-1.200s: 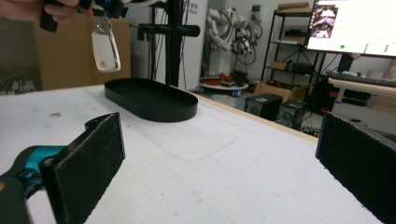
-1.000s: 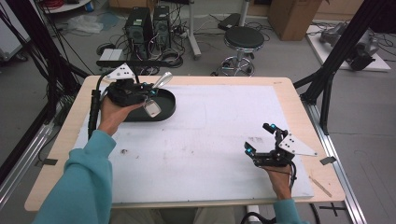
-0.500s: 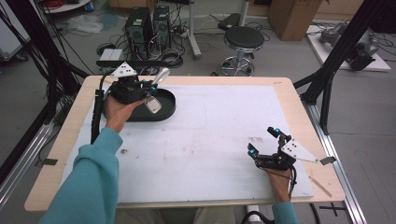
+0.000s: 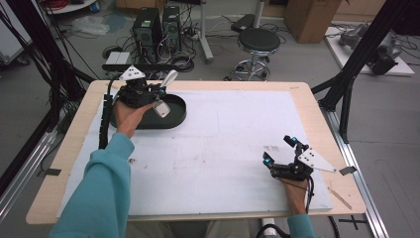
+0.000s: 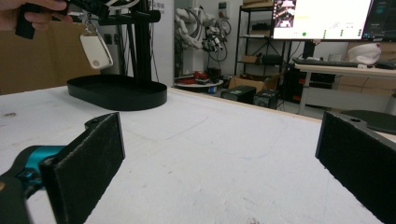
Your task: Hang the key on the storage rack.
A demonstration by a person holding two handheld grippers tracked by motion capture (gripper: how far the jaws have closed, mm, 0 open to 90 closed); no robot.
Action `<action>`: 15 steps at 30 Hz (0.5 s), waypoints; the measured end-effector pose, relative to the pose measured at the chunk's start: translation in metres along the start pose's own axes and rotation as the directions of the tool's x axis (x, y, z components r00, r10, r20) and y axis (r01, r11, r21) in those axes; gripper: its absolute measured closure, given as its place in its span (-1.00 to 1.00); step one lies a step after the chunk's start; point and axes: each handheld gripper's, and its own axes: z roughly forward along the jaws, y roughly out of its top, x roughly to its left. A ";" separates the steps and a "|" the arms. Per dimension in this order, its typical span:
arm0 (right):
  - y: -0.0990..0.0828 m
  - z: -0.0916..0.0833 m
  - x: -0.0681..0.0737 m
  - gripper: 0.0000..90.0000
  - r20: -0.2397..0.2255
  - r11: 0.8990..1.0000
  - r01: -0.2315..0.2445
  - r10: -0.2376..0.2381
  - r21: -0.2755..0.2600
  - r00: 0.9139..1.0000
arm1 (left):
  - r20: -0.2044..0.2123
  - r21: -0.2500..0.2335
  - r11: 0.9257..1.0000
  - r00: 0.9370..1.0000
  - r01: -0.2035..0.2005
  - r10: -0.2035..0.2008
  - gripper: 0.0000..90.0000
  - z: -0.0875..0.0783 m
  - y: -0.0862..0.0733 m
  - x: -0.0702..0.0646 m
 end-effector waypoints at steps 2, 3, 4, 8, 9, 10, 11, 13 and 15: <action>0.000 0.000 -0.001 -0.99 -0.003 1.000 -0.003 0.003 -0.005 1.000 | -0.003 0.000 1.000 1.000 0.001 -0.001 0.65 0.001 0.000 0.001; 0.000 0.000 -0.001 -0.99 -0.002 1.000 -0.005 0.005 -0.004 1.000 | -0.007 -0.005 1.000 1.000 0.010 -0.010 0.65 0.002 -0.001 0.002; -0.001 0.000 -0.001 -0.99 -0.003 1.000 -0.009 0.009 0.002 1.000 | -0.005 -0.008 1.000 1.000 0.017 -0.017 0.65 0.003 -0.001 0.003; -0.001 0.001 0.000 -0.99 -0.007 1.000 0.000 0.000 0.007 1.000 | -0.010 -0.009 1.000 1.000 0.027 -0.027 0.65 0.005 -0.002 0.006; -0.001 0.001 0.001 -0.99 -0.005 1.000 0.005 -0.005 0.004 1.000 | -0.011 -0.005 1.000 1.000 0.026 -0.026 0.65 0.005 -0.002 0.006; -0.001 0.001 0.001 -0.99 -0.005 1.000 0.005 -0.005 0.002 1.000 | -0.013 -0.004 1.000 1.000 0.026 -0.027 0.65 0.006 -0.003 0.006; -0.001 0.001 0.000 -0.99 -0.006 1.000 0.003 -0.003 0.005 1.000 | -0.014 -0.007 1.000 0.999 0.030 -0.031 0.65 0.007 -0.003 0.006; -0.001 0.001 0.001 -0.99 -0.001 1.000 -0.003 0.003 0.006 1.000 | -0.014 -0.008 0.999 0.999 0.034 -0.034 0.65 0.008 -0.004 0.007; -0.001 0.000 0.000 -0.99 -0.002 1.000 -0.007 0.007 0.008 1.000 | -0.017 -0.006 0.999 0.999 0.035 -0.035 0.65 0.010 -0.005 0.008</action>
